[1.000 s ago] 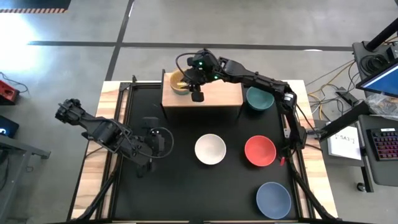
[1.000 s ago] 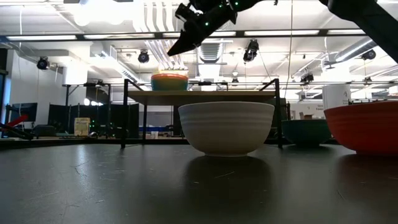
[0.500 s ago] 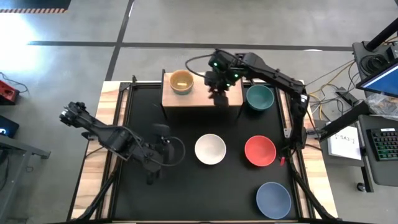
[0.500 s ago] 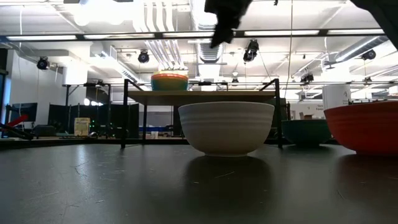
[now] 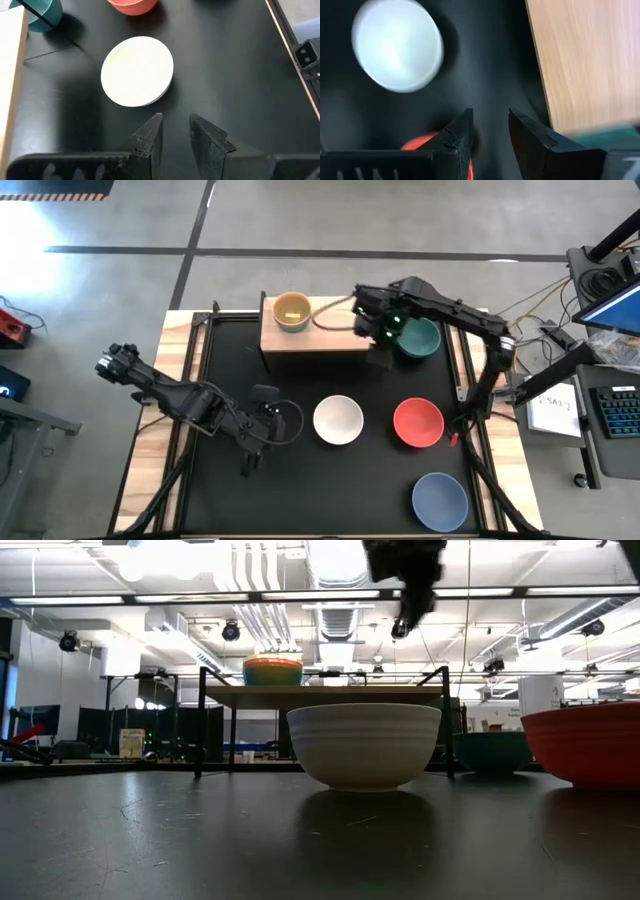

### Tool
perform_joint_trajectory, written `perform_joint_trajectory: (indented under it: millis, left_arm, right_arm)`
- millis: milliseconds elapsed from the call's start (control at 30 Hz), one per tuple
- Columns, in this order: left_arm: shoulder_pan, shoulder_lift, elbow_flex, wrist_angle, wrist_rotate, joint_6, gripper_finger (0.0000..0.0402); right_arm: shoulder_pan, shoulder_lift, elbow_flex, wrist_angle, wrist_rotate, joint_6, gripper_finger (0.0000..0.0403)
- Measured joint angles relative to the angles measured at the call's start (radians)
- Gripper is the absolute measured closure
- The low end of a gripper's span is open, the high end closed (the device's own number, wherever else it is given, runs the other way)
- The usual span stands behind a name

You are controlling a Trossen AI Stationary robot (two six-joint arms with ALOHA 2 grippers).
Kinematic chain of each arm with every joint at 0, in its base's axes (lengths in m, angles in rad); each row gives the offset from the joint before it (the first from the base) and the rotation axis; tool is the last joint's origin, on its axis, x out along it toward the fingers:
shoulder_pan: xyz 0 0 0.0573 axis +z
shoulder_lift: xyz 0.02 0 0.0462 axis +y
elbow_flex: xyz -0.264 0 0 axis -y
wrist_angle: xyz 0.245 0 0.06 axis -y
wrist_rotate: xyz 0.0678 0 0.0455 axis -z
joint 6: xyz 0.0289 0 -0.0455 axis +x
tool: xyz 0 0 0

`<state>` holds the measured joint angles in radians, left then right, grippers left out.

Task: Place and stack bowls onto a shelf
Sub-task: Put the large green bowl on the shelf

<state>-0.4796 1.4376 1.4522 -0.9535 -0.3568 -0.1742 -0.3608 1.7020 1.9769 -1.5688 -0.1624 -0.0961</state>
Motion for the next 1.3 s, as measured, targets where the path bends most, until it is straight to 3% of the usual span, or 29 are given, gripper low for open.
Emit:
perform_joint_trajectory:
  millis: [100, 300, 533, 733, 933, 1067, 1300]
  left_arm:
    - [0.005, -0.003, -0.03, 0.053, 0.002, 0.025, 0.0324]
    - [0.005, -0.01, -0.052, 0.147, 0.002, 0.106, 0.0324]
    - [0.017, -0.011, -0.075, 0.172, 0.037, 0.113, 0.0324]
    - [0.097, -0.013, -0.061, 0.171, 0.169, 0.114, 0.0324]
    - [0.187, -0.013, -0.084, 0.169, 0.327, 0.14, 0.0324]
    - [0.221, -0.013, -0.095, 0.169, 0.366, 0.203, 0.0324]
    - [0.246, -0.024, -0.095, 0.148, 0.37, 0.3, 0.0324]
  right_arm:
    - [0.014, -0.114, -0.155, 0.042, 0.078, 0.054, 0.0296]
    - [0.016, -0.365, -0.504, 0.347, 0.132, 0.186, 0.0305]
    - [-0.025, -0.524, -0.785, 0.438, 0.138, 0.141, 0.0305]
    - [-0.052, -0.535, -0.856, 0.448, 0.149, 0.133, 0.0305]
    - [-0.071, -0.514, -0.888, 0.482, 0.334, 0.071, 0.0297]
    - [-0.115, -0.472, -0.885, 0.474, 0.45, 0.116, 0.0279]
    - [-0.24, -0.365, -0.871, 0.479, 0.424, 0.128, 0.0231]
